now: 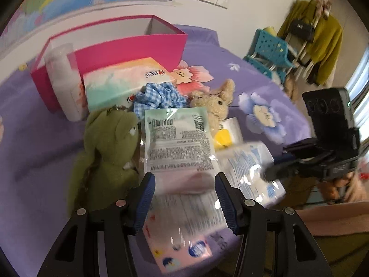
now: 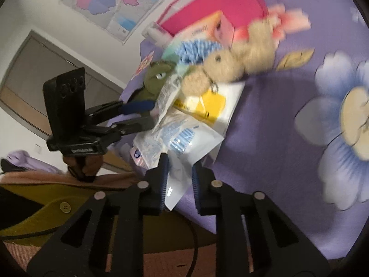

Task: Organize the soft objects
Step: 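Grasp the clear printed plastic pack with the right gripper, then carry the clear pack into the pink box and open the right gripper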

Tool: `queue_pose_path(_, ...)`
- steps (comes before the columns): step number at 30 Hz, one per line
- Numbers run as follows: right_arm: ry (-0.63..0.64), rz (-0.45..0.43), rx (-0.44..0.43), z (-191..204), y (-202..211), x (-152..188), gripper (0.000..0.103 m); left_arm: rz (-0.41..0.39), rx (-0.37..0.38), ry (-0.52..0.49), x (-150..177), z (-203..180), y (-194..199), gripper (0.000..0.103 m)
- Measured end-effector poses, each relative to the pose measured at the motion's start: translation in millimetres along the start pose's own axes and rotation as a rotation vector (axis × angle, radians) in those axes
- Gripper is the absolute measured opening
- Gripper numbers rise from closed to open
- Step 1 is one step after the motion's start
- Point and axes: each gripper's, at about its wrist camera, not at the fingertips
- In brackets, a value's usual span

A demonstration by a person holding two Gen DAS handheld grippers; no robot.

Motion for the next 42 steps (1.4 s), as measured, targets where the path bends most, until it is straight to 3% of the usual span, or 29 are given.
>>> queue_pose_path(6, 0.063, -0.101, 0.092, 4, 24, -5, 0.019, 0.035, 0.125, 0.020, 8, -2, 4, 0.055)
queue_pose_path(10, 0.049, -0.129, 0.113, -2, 28, -9, 0.019, 0.055, 0.143, 0.028, 9, -4, -4, 0.055)
queue_pose_path(14, 0.083, -0.140, 0.122, 0, 31, -8, 0.019, 0.054, 0.101, 0.057, 4, 1, -13, 0.058)
queue_pose_path(21, 0.057, -0.168, 0.099, -8, 33, -5, 0.019, 0.067, 0.247, 0.089, -5, 0, -25, 0.063)
queue_pose_path(30, 0.029, -0.236, 0.092, -10, 57, -5, 0.019, 0.016, 0.295, 0.049, -16, -21, -5, 0.062)
queue_pose_path(42, 0.084, -0.314, 0.100, 2, 81, -48, 0.019, -0.104, 0.288, -0.007, -49, -26, 34, 0.062)
Point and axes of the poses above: each gripper's, at about its wrist camera, not at the fingertips, and y roughly against the way its jaws point, z to its left, x to its underside, and after that the axes turned 12 degrees about x, right-handed
